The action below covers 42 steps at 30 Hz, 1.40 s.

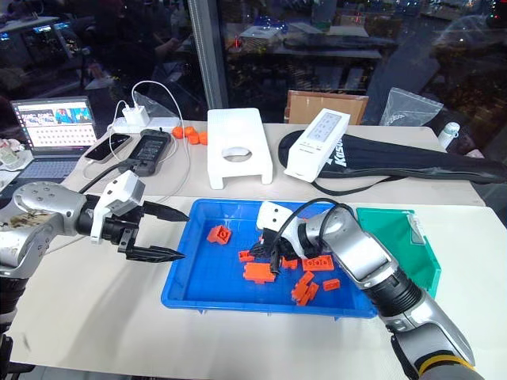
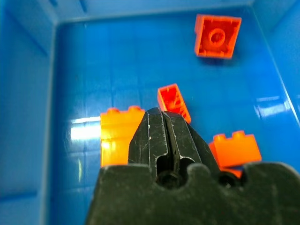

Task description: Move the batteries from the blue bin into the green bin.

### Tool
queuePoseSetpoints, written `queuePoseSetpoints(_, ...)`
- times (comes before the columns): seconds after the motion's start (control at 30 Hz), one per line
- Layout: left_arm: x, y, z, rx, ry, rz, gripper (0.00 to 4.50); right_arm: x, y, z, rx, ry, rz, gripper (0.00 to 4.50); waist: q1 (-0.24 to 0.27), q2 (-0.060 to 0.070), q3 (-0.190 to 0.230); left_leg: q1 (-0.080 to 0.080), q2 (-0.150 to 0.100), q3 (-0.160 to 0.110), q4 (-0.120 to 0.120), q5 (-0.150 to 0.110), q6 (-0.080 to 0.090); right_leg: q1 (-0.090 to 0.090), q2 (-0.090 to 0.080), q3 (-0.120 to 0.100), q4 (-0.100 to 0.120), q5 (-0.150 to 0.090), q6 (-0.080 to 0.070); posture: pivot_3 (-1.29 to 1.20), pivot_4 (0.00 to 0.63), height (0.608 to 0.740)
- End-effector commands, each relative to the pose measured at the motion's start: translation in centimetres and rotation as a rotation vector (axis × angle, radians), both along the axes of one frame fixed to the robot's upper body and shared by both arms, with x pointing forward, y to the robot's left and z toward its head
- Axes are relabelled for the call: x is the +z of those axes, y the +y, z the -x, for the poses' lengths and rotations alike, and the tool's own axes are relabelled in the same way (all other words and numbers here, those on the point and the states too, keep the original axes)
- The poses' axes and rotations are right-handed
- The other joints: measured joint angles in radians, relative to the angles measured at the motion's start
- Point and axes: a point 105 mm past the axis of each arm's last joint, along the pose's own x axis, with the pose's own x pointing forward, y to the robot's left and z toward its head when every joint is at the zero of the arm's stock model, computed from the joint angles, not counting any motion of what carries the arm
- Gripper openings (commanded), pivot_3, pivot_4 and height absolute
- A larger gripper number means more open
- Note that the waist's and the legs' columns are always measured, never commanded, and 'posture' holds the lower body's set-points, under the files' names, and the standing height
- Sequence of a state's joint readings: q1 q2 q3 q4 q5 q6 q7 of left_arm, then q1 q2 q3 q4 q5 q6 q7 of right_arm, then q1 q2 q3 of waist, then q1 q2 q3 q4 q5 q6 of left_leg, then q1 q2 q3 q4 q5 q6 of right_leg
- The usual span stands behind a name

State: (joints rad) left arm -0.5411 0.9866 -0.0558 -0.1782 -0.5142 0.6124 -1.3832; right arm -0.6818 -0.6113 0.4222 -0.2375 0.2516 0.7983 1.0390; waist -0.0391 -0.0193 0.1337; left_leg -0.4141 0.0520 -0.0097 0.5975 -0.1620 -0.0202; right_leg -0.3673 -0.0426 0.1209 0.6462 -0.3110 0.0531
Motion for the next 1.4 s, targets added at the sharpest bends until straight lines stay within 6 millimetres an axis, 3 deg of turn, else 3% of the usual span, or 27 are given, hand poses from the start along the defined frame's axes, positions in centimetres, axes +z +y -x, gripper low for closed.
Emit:
queuePoseSetpoints(0.03, 0.9, 0.1, 0.1, 0.0, -0.047, -0.001, 4.5, 1.7, -0.1, 1.9, 0.074, 0.028, -0.006, 1.18, 0.004, 0.0, 0.0, 0.0, 0.0, 0.0, 0.0, 0.0, 0.0, 0.0, 0.0, 0.0, 0.0, 0.0, -0.001, 0.0, 0.15, 0.712)
queuePoseSetpoints(0.17, 0.8, 0.1, 0.1, -0.004, -0.047, -0.003, 4.5, 0.2, -0.6, 2.7, 0.078, 0.072, 0.054, 2.55, 0.005, 0.0, 0.0, 0.0, 0.0, 0.0, 0.0, 0.0, 0.0, 0.0, 0.0, 0.0, 0.0, 0.0, -0.001, 0.0, 0.15, 0.712)
queuePoseSetpoints(0.37, 0.8, 0.1, 0.1, -0.009, -0.046, -0.008, 4.5, -1.9, -1.1, 1.4, 0.012, 0.009, 0.128, 4.42, -0.001, 0.0, 0.0, 0.0, 0.0, 0.0, 0.0, 0.0, 0.0, -0.001, 0.0, 0.0, 0.0, 0.0, 0.0, 0.0, 0.15, 0.712)
queuePoseSetpoints(0.6, 0.7, 0.1, 0.3, -0.013, -0.042, -0.013, 4.5, -2.9, -0.9, 0.8, -0.044, 0.018, 0.124, 4.42, -0.001, 0.0, 0.0, 0.0, 0.0, 0.0, 0.0, 0.0, 0.0, -0.001, 0.0, 0.0, 0.0, 0.0, 0.0, 0.0, 0.15, 0.712)
queuePoseSetpoints(0.7, 0.7, 0.1, 0.3, -0.013, -0.042, -0.016, 4.5, -2.8, -0.7, 0.9, -0.041, 0.028, 0.116, 3.76, 0.0, 0.0, 0.0, 0.0, 0.0, 0.0, 0.0, 0.0, 0.0, 0.0, 0.0, 0.0, 0.0, 0.0, 0.0, 0.0, 0.15, 0.712)
queuePoseSetpoints(0.93, 0.7, 0.1, 0.2, -0.012, -0.043, -0.019, 4.5, -1.5, -0.4, 1.0, -0.03, 0.02, 0.067, 1.48, 0.0, 0.0, 0.0, 0.0, 0.0, 0.0, 0.0, 0.0, 0.0, 0.0, 0.0, 0.0, 0.0, 0.0, 0.0, 0.0, 0.15, 0.712)
queuePoseSetpoints(1.0, 0.7, 0.1, 0.2, -0.012, -0.043, -0.018, 4.5, -0.8, -0.2, 0.7, -0.031, 0.002, 0.041, 1.48, 0.0, 0.0, 0.0, 0.0, 0.0, 0.0, 0.0, 0.0, 0.0, 0.0, 0.0, 0.0, 0.0, 0.0, 0.0, 0.0, 0.15, 0.712)
queuePoseSetpoints(1.13, 0.6, 0.1, 0.1, -0.01, -0.05, -0.018, 4.5, 0.6, 1.2, -3.0, -0.127, -0.145, 0.001, 1.48, -0.008, 0.0, 0.0, 0.0, 0.0, 0.0, 0.0, 0.0, 0.0, -0.001, 0.0, 0.0, 0.001, 0.0, 0.0, 0.0, 0.15, 0.712)
queuePoseSetpoints(1.23, 0.7, 0.0, 0.1, -0.007, -0.052, -0.013, 4.5, 1.2, 2.2, -4.7, -0.156, -0.206, -0.029, 1.48, -0.006, 0.0, 0.0, 0.001, 0.0, 0.0, 0.0, 0.0, 0.0, -0.001, 0.0, 0.0, 0.001, 0.0, 0.0, 0.0, 0.15, 0.712)
queuePoseSetpoints(1.3, 0.7, 0.0, 0.2, -0.004, -0.044, -0.011, 4.5, 1.5, 2.6, -5.2, -0.159, -0.228, -0.043, 2.49, -0.002, 0.0, 0.0, 0.001, 0.0, 0.0, 0.0, 0.0, 0.0, -0.001, 0.0, 0.0, 0.001, 0.0, -0.001, 0.0, 0.15, 0.712)
queuePoseSetpoints(1.33, 0.7, 0.1, 0.4, -0.003, -0.04, -0.012, 4.5, 1.5, 2.7, -5.2, -0.153, -0.225, -0.046, 2.63, 0.001, 0.0, 0.0, 0.0, 0.0, 0.0, 0.0, 0.0, 0.0, -0.001, 0.0, 0.0, 0.001, 0.001, -0.002, 0.0, 0.15, 0.712)
queuePoseSetpoints(1.4, 0.7, 0.3, 0.5, 0.0, -0.037, -0.015, 4.5, 1.6, 2.8, -5.1, -0.142, -0.222, -0.05, 3.3, 0.004, 0.0, 0.0, 0.0, 0.0, 0.0, 0.0, 0.0, 0.0, -0.001, 0.0, -0.001, 0.001, 0.002, -0.004, 0.0, 0.15, 0.712)
